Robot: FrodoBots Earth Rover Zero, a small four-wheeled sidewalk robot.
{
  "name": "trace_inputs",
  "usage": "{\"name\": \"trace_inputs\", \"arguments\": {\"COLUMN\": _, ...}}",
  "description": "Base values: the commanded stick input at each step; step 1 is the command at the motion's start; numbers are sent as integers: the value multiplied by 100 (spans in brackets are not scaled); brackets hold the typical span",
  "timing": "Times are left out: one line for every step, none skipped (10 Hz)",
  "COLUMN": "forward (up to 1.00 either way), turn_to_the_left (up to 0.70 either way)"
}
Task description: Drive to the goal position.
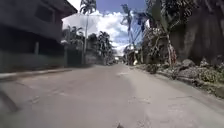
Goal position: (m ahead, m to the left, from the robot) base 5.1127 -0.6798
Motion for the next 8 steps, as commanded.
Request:
{"name": "trace_inputs", "arguments": {"forward": 100, "turn_to_the_left": 0}}
{"name": "trace_inputs", "arguments": {"forward": 100, "turn_to_the_left": 0}}
{"name": "trace_inputs", "arguments": {"forward": 100, "turn_to_the_left": 0}}
{"name": "trace_inputs", "arguments": {"forward": 100, "turn_to_the_left": 0}}
{"name": "trace_inputs", "arguments": {"forward": 100, "turn_to_the_left": 0}}
{"name": "trace_inputs", "arguments": {"forward": 100, "turn_to_the_left": 0}}
{"name": "trace_inputs", "arguments": {"forward": 100, "turn_to_the_left": 0}}
{"name": "trace_inputs", "arguments": {"forward": 100, "turn_to_the_left": 0}}
